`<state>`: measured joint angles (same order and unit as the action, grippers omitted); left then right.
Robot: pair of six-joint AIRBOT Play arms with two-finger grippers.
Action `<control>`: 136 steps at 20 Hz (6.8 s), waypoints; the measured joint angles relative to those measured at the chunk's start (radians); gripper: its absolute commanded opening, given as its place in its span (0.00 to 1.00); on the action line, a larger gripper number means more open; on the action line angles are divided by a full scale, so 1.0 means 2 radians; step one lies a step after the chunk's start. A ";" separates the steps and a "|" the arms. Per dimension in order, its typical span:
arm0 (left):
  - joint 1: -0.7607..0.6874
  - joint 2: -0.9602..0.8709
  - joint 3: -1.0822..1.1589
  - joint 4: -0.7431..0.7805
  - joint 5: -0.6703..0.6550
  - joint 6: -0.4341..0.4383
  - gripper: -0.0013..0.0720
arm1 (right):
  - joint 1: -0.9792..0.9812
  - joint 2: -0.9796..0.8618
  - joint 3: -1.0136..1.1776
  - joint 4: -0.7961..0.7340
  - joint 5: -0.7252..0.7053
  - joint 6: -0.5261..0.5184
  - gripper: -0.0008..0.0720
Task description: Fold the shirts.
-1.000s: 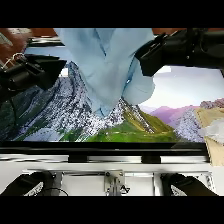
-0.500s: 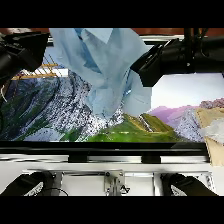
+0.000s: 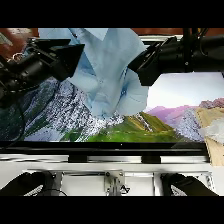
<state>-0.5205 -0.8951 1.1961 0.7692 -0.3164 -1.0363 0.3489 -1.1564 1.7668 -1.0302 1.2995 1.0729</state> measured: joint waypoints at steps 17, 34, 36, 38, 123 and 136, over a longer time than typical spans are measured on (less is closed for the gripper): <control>-0.051 -0.048 0.000 -0.001 0.077 0.002 0.08 | 0.000 -0.002 0.000 -0.005 -0.009 -0.002 0.12; -0.012 -0.048 0.000 0.070 -0.051 -0.072 0.50 | 0.000 0.013 0.000 -0.002 -0.054 0.000 0.12; -0.012 -0.046 0.001 0.070 -0.039 -0.075 0.50 | 0.000 0.014 0.000 0.000 -0.054 0.000 0.12; -0.011 -0.039 0.001 0.072 -0.024 -0.075 0.50 | 0.000 0.014 0.001 -0.001 -0.055 0.000 0.11; 0.036 0.028 0.001 0.083 -0.043 -0.025 0.48 | -0.579 0.021 0.001 -0.711 -0.385 0.384 0.11; 0.036 0.028 0.001 0.083 -0.043 -0.028 0.48 | -0.600 0.025 0.001 -0.623 -0.282 0.388 0.73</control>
<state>-0.4477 -0.8391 1.1980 0.9352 -0.4026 -1.0931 -0.8520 -1.1057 1.7687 -2.2753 0.7349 1.8484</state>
